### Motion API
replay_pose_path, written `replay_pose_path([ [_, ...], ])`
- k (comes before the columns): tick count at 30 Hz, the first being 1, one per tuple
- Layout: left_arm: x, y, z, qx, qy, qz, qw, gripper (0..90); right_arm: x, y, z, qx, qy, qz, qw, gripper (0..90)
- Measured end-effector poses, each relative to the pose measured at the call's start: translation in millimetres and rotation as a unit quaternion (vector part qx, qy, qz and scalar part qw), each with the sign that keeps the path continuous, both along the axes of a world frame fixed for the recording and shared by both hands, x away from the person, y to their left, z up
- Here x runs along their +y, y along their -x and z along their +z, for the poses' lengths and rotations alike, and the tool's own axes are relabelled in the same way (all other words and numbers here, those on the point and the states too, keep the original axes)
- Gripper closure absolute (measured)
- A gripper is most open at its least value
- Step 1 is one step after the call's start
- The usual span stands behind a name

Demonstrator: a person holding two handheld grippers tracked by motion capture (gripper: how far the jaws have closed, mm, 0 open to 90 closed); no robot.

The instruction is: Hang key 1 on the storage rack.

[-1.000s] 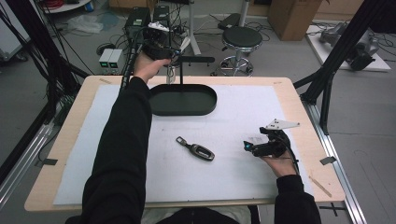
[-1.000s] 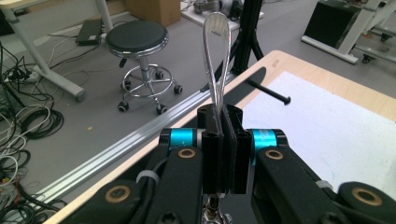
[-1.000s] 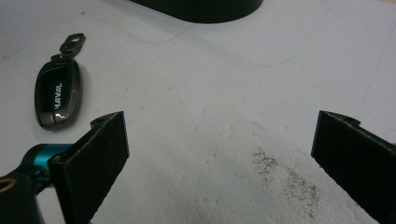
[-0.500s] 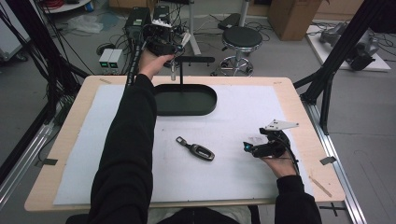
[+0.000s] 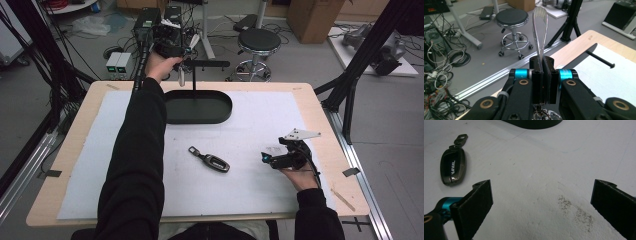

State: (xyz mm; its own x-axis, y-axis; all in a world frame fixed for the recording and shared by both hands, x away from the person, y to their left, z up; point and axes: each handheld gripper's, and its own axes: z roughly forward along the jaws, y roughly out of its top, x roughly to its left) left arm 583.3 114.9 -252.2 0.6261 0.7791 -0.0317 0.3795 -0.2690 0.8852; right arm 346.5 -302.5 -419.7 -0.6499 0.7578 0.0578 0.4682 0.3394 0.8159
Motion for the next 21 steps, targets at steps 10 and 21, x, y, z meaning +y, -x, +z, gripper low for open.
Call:
replay_pose_path([
  [10, 1.7, -3.4, -1.9, -0.011, 0.018, 0.082, 0.9964, 63.2, 0.4, -0.9, -0.6, 0.000, 0.001, 0.002, 1.0000, 3.2],
  [21, 11.5, 5.6, -9.7, 0.018, 0.020, 0.041, 0.9988, 13.5, 0.6, -1.0, -0.4, -0.004, -0.001, 0.001, 1.0000, 3.2],
])
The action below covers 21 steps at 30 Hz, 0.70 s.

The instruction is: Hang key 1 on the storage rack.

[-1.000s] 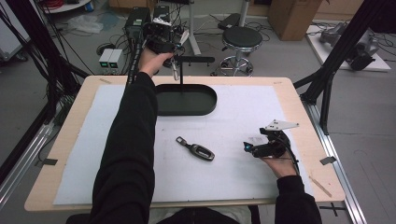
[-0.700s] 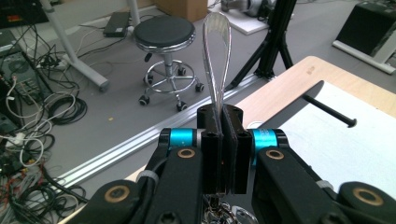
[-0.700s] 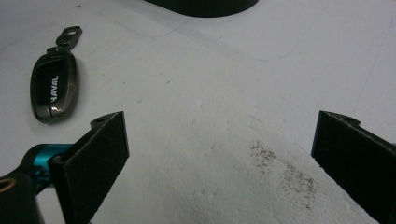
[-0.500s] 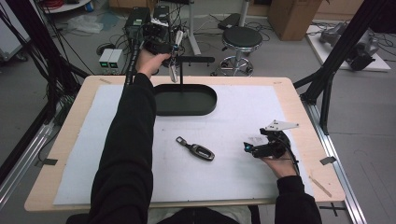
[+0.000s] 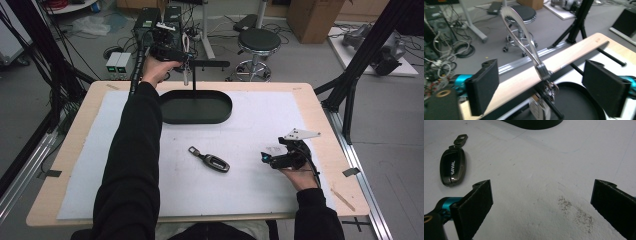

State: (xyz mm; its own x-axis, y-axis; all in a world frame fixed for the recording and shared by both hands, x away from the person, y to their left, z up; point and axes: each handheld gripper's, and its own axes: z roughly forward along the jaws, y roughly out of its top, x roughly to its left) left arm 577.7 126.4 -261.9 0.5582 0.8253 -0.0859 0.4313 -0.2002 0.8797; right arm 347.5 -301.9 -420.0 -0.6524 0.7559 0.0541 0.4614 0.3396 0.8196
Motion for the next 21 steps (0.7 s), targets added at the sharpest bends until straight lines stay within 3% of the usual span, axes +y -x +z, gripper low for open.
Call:
replay_pose_path([
  [7, 9.8, 12.7, -1.2, -0.006, 0.018, -0.015, 0.9997, 11.4, -0.1, -0.6, -0.1, 0.000, 0.000, 0.000, 1.0000, 3.2],
  [16, 23.4, 34.7, -2.1, -0.008, 0.012, -0.043, 0.9990, 11.4, 0.5, -0.4, -0.4, 0.004, 0.000, -0.002, 1.0000, 3.2],
  [21, 31.0, 46.5, -1.1, -0.011, 0.019, -0.050, 0.9985, 11.4, 0.6, -0.8, -0.5, 0.004, 0.001, -0.002, 1.0000, 3.2],
])
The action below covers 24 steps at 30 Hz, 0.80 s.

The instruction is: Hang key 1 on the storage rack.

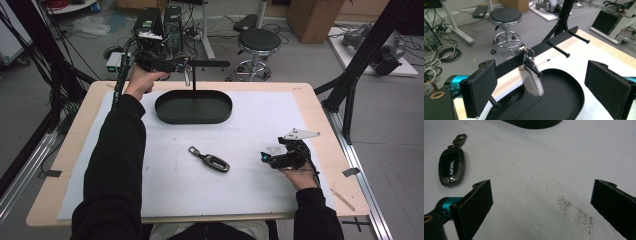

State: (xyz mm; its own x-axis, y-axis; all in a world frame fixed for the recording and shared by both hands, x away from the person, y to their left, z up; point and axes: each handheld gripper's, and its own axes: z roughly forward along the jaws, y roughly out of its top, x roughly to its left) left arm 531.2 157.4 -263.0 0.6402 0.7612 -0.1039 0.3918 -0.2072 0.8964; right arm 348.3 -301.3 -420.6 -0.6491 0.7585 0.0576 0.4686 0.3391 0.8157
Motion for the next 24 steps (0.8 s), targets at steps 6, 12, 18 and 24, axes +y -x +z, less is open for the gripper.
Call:
replay_pose_path([
  [6, 8.4, 12.5, -7.3, 0.007, -0.005, -0.008, 0.9999, 11.4, 0.0, -0.5, -0.3, -0.001, 0.001, 0.001, 1.0000, 3.2],
  [12, 15.7, 21.8, -18.4, 0.016, -0.011, -0.015, 0.9997, 11.4, 0.2, -0.7, -0.7, 0.000, 0.004, 0.001, 1.0000, 3.2],
  [18, 19.8, 30.9, -29.0, 0.020, -0.011, -0.022, 0.9995, 11.4, 1.0, -1.4, -1.6, 0.003, 0.005, 0.000, 1.0000, 3.2],
  [24, 26.9, 38.4, -38.5, 0.028, -0.014, -0.024, 0.9992, 11.4, 1.0, -1.4, -1.6, 0.003, 0.006, 0.000, 1.0000, 3.2],
])
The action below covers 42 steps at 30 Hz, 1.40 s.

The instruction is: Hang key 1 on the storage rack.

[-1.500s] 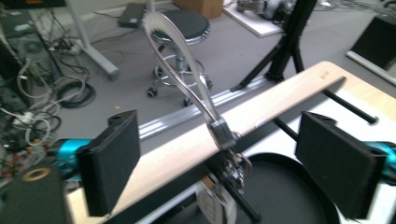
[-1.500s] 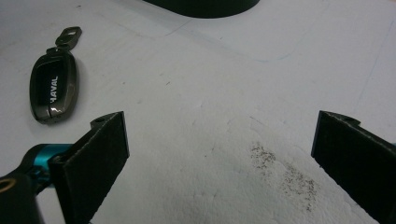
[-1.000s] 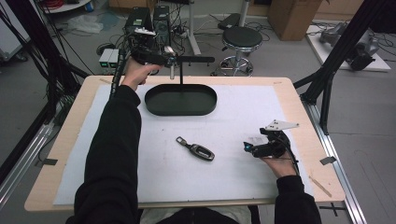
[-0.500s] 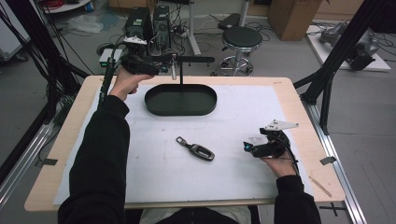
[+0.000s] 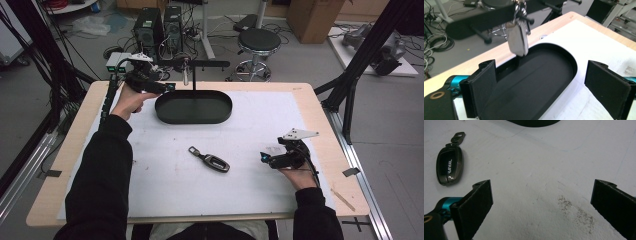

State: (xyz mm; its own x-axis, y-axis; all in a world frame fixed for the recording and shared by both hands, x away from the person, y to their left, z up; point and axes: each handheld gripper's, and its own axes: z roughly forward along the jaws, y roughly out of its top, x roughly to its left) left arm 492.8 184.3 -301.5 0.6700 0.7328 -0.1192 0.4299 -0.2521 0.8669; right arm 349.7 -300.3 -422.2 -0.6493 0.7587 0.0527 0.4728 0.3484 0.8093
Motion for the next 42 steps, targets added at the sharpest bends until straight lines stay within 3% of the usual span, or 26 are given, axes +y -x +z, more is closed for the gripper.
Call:
replay_pose_path([
  [9, 16.1, 16.2, -12.2, 0.006, 0.010, 0.002, 0.9999, 11.4, 0.1, 0.0, 0.0, 0.000, 0.000, 0.000, 1.0000, 3.2],
  [21, 31.1, 40.4, -32.1, 0.022, -0.002, -0.006, 0.9997, 11.4, 0.6, 0.2, 0.0, -0.001, 0.001, 0.003, 1.0000, 3.2],
  [29, 45.2, 56.2, -48.0, 0.033, -0.005, 0.006, 0.9994, 11.4, 0.9, 0.1, -0.4, 0.005, 0.001, 0.003, 1.0000, 3.2],
  [34, 49.9, 71.9, -55.9, 0.037, -0.020, 0.008, 0.9991, 11.4, 0.8, -1.2, -0.7, 0.003, -0.001, 0.004, 1.0000, 3.2],
  [42, 58.8, 88.1, -67.2, 0.036, -0.016, 0.021, 0.9990, 11.4, 1.5, -1.2, 0.1, 0.002, -0.002, 0.006, 1.0000, 3.2],
])
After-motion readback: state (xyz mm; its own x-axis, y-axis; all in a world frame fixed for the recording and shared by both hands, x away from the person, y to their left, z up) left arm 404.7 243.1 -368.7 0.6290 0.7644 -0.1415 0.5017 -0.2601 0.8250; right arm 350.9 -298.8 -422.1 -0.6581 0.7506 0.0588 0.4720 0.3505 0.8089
